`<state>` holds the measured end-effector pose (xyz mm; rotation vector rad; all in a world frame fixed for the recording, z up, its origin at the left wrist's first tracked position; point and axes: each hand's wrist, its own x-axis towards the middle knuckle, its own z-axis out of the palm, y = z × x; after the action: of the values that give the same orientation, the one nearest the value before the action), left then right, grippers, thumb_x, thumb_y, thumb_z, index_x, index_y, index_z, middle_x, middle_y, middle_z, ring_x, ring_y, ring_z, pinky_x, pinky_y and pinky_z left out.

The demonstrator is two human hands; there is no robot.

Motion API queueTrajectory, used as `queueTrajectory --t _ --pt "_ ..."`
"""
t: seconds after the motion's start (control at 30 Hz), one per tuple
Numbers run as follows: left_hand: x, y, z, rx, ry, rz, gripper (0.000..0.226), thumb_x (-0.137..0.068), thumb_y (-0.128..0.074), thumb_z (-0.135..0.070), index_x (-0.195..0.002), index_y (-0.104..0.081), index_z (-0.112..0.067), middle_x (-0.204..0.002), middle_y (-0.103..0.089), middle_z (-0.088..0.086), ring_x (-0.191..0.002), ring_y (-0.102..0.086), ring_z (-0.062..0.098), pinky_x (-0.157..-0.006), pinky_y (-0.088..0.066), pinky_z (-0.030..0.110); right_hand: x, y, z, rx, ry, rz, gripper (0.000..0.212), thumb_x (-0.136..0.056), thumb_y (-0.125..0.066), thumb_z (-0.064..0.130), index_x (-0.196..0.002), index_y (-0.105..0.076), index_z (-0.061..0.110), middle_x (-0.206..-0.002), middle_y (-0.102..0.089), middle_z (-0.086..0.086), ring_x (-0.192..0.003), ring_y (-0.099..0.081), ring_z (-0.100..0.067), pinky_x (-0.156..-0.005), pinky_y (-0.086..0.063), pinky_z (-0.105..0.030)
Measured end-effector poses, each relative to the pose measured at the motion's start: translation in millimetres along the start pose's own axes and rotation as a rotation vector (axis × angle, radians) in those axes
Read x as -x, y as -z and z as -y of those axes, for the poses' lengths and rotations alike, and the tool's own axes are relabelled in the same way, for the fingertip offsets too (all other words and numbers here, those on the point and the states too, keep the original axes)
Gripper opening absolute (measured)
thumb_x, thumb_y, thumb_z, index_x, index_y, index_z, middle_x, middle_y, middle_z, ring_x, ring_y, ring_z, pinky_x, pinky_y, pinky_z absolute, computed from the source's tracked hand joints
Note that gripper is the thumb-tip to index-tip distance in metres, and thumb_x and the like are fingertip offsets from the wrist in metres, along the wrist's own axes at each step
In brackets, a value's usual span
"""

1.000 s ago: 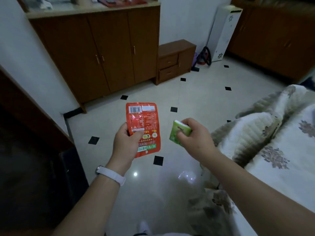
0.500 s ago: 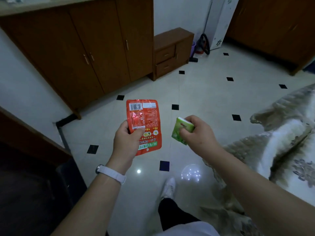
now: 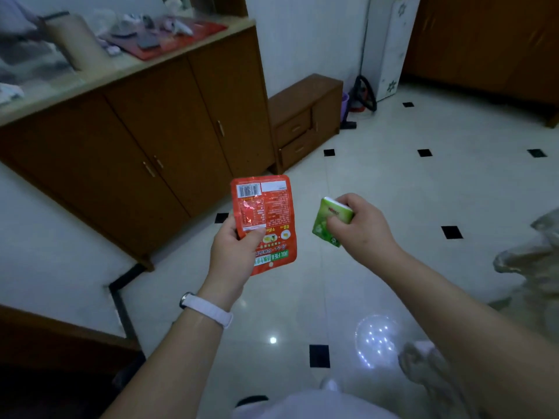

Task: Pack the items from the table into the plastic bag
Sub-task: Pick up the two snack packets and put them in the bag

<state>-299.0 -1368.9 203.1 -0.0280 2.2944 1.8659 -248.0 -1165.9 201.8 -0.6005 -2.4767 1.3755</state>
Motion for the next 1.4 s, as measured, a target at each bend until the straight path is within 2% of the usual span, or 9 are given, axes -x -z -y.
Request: queueTrajectory --t 0.2,0.4,0.63,0.73,0.83,0.9,1.07,1.23,1.4 --pt "-75.8 -29.5 -14.6 0.028 -0.005 0.082 0.019 -0.095 -0.064 -0.028 -0.112 -0.061 -0.037 -0.110 -0.070 -0.011 -0.095 -0.071 0.016 -0.078 -0.061 0.040 -56.5 -1.1 -9.8 0.029 -0.050 -0.018 0.010 -0.082 -0.060 0.017 -0.087 -0.058 0.025 -0.076 -0.059 0.006 -0.068 -0.058 -0.015 -0.055 -0.045 -0.027" --pt "-174.8 -58.0 -14.4 0.043 0.005 0.200 0.016 -0.096 -0.063 -0.028 -0.104 -0.061 -0.041 -0.105 -0.072 -0.013 -0.091 -0.072 0.014 -0.072 -0.060 0.033 -136.7 -15.5 -17.9 0.069 -0.125 -0.071 0.012 -0.083 -0.061 0.015 -0.089 -0.058 0.025 -0.075 -0.058 0.008 -0.066 -0.056 -0.011 -0.055 -0.043 -0.026" --pt "-322.4 -87.3 -25.4 0.063 0.012 0.355 0.018 -0.095 -0.065 -0.027 -0.111 -0.064 -0.036 -0.104 -0.073 -0.013 -0.089 -0.073 0.012 -0.068 -0.060 0.029 -260.4 -38.4 -1.6 0.102 -0.227 -0.196 0.013 -0.083 -0.059 0.015 -0.092 -0.058 0.025 -0.078 -0.061 0.004 -0.070 -0.060 -0.018 -0.058 -0.049 -0.032" --pt "-375.7 -101.0 -38.3 0.060 0.016 0.434 0.015 -0.096 -0.064 -0.028 -0.106 -0.063 -0.038 -0.102 -0.073 -0.015 -0.088 -0.073 0.011 -0.069 -0.060 0.029 -301.0 -42.5 8.9 0.148 -0.254 -0.245 0.013 -0.083 -0.059 0.016 -0.092 -0.058 0.025 -0.078 -0.061 0.005 -0.070 -0.060 -0.017 -0.060 -0.051 -0.033" --pt "-419.3 -122.7 -51.1 0.060 0.001 0.515 0.017 -0.095 -0.064 -0.025 -0.108 -0.063 -0.036 -0.104 -0.073 -0.012 -0.091 -0.073 0.014 -0.075 -0.062 0.035 -328.9 -37.5 7.9 0.175 -0.311 -0.309 0.013 -0.082 -0.060 0.017 -0.091 -0.058 0.027 -0.077 -0.061 0.006 -0.069 -0.060 -0.016 -0.060 -0.050 -0.032" --pt "-439.4 -141.1 -58.0 0.063 -0.006 0.568 0.018 -0.095 -0.065 -0.024 -0.110 -0.064 -0.034 -0.105 -0.073 -0.010 -0.092 -0.073 0.015 -0.075 -0.062 0.035 -340.8 -29.7 0.1 0.179 -0.367 -0.360 0.013 -0.081 -0.061 0.018 -0.091 -0.059 0.026 -0.076 -0.061 0.005 -0.069 -0.060 -0.016 -0.060 -0.050 -0.031" --pt "-477.0 -199.2 -72.7 0.038 -0.016 0.703 0.015 -0.096 -0.064 -0.025 -0.104 -0.063 -0.037 -0.101 -0.073 -0.014 -0.086 -0.073 0.009 -0.061 -0.056 0.021 -368.5 -1.5 -25.6 0.211 -0.451 -0.488 0.011 -0.082 -0.062 0.017 -0.091 -0.059 0.023 -0.072 -0.059 0.006 -0.063 -0.055 -0.009 -0.052 -0.041 -0.024" --pt "-497.7 -271.9 -89.2 0.000 -0.029 0.784 0.016 -0.095 -0.065 -0.022 -0.101 -0.064 -0.037 -0.094 -0.075 -0.016 -0.082 -0.073 0.005 -0.059 -0.056 0.021 -397.3 30.8 -68.1 0.135 -0.494 -0.574 0.010 -0.081 -0.062 0.016 -0.088 -0.059 0.023 -0.071 -0.060 0.005 -0.060 -0.056 -0.010 -0.043 -0.038 -0.013" --pt "-512.2 -361.8 -114.8 -0.055 -0.067 0.840 0.016 -0.095 -0.065 -0.022 -0.100 -0.064 -0.037 -0.092 -0.075 -0.017 -0.082 -0.073 0.006 -0.062 -0.057 0.024 -448.6 79.2 -117.6 0.061 -0.525 -0.617 0.012 -0.081 -0.062 0.018 -0.089 -0.058 0.026 -0.072 -0.058 0.008 -0.063 -0.056 -0.009 -0.050 -0.039 -0.022"
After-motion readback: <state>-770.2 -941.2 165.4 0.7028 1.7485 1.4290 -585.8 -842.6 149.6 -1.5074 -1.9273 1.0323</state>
